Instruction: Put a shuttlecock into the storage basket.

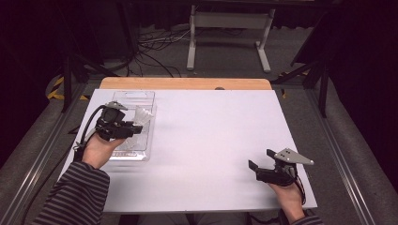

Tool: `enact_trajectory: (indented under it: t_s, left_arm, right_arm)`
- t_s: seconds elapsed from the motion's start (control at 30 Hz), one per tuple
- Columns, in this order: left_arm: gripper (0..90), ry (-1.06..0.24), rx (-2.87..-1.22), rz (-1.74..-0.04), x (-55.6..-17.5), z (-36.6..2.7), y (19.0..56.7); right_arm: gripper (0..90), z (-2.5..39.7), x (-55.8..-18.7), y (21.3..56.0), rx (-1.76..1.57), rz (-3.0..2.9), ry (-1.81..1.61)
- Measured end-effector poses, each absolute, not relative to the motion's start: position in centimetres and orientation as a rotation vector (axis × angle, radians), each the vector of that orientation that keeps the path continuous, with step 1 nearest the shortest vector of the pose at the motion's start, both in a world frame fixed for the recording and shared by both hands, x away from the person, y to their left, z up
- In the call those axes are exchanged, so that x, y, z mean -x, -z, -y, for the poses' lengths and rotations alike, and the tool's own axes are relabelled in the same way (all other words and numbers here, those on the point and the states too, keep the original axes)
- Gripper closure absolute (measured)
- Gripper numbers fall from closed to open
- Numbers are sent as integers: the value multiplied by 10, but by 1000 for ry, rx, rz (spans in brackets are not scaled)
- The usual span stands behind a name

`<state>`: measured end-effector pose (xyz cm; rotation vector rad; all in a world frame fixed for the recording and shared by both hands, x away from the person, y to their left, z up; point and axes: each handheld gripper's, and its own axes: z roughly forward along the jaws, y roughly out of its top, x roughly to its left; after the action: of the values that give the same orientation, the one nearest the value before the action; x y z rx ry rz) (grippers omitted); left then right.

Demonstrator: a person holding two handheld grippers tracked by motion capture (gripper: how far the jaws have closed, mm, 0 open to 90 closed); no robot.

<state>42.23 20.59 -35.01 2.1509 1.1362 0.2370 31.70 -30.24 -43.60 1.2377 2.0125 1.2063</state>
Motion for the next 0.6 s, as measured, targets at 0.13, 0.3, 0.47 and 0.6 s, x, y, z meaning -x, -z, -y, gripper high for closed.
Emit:
enact_trajectory:
  t_s: [0.13, 0.3, 0.47, 0.6]
  left_arm:
    - [647, -246, -2151, -1163, -429, -208, 352]
    - [647, -242, -2142, -1199, -436, -212, 356]
    - [646, -237, -2146, -1229, -443, -215, 358]
    - [646, -241, -2149, -1243, -448, -217, 358]
  right_arm:
    - [138, 302, -318, 436, -1235, -2012, -1204]
    - [138, 302, -318, 436, -1232, -2010, -1206]
    - [138, 302, -319, 436, -1232, -2019, -1204]
    - [137, 301, -319, 436, -1232, -2022, -1208]
